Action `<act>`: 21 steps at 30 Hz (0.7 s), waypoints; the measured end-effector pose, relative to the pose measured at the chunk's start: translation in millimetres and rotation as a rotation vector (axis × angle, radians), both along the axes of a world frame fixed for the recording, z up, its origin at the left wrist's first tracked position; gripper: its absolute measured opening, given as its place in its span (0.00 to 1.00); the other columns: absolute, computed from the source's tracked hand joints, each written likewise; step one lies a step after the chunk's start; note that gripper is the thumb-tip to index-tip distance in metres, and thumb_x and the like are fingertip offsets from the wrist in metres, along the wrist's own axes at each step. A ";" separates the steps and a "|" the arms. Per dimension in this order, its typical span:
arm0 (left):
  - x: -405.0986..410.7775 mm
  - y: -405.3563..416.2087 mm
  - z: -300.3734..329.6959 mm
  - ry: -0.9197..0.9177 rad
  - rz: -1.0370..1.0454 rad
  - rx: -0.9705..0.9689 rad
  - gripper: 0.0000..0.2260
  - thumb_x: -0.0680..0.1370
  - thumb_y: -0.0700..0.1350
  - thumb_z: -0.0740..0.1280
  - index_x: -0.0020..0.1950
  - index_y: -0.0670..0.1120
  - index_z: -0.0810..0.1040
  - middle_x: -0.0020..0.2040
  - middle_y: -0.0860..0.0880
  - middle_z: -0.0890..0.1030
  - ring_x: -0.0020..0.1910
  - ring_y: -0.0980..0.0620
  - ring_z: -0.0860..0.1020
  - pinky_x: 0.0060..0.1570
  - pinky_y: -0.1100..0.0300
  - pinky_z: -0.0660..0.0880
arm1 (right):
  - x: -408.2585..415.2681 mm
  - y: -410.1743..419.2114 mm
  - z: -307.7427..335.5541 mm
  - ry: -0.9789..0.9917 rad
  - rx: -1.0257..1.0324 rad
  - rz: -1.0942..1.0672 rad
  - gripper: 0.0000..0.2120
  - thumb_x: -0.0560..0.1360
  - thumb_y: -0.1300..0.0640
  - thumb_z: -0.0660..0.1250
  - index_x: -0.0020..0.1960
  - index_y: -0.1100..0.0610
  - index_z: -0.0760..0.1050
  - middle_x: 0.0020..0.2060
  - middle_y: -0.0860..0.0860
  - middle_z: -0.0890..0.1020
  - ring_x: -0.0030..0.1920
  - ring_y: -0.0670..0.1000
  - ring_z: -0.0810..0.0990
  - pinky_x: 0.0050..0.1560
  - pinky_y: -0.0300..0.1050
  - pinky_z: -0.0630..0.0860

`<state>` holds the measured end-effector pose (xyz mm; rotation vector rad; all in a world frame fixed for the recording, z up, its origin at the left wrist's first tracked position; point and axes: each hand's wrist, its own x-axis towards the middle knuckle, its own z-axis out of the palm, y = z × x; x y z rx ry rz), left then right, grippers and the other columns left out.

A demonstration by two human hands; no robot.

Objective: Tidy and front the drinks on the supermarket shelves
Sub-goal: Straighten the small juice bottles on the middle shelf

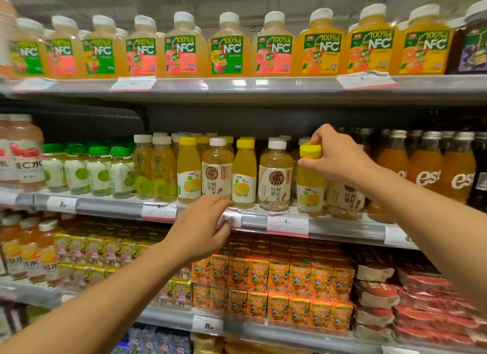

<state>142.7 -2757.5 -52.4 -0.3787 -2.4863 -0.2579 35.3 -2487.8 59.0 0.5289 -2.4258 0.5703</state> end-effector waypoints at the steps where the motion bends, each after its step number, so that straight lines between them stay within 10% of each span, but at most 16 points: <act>1: 0.0 7.7 2.7 0.001 -0.008 0.016 0.21 0.79 0.48 0.61 0.71 0.48 0.69 0.69 0.51 0.71 0.68 0.52 0.66 0.67 0.56 0.63 | 2.5 -0.7 -0.1 -0.021 0.007 0.024 0.23 0.72 0.44 0.73 0.60 0.48 0.66 0.47 0.47 0.76 0.43 0.47 0.77 0.34 0.40 0.72; 11: -1.2 71.1 54.8 0.014 -0.094 0.302 0.26 0.76 0.50 0.68 0.73 0.51 0.65 0.69 0.54 0.71 0.67 0.57 0.68 0.61 0.62 0.66 | 47.3 11.1 15.4 0.175 -0.120 0.244 0.23 0.70 0.44 0.75 0.61 0.52 0.76 0.50 0.48 0.80 0.49 0.47 0.78 0.46 0.43 0.78; 21: 24.0 39.5 51.3 -0.136 -0.310 0.550 0.24 0.70 0.56 0.73 0.63 0.59 0.69 0.57 0.61 0.77 0.53 0.62 0.77 0.47 0.60 0.78 | 83.5 -65.8 -9.7 0.007 -0.142 0.424 0.16 0.67 0.40 0.75 0.50 0.47 0.78 0.39 0.42 0.81 0.40 0.40 0.79 0.36 0.34 0.73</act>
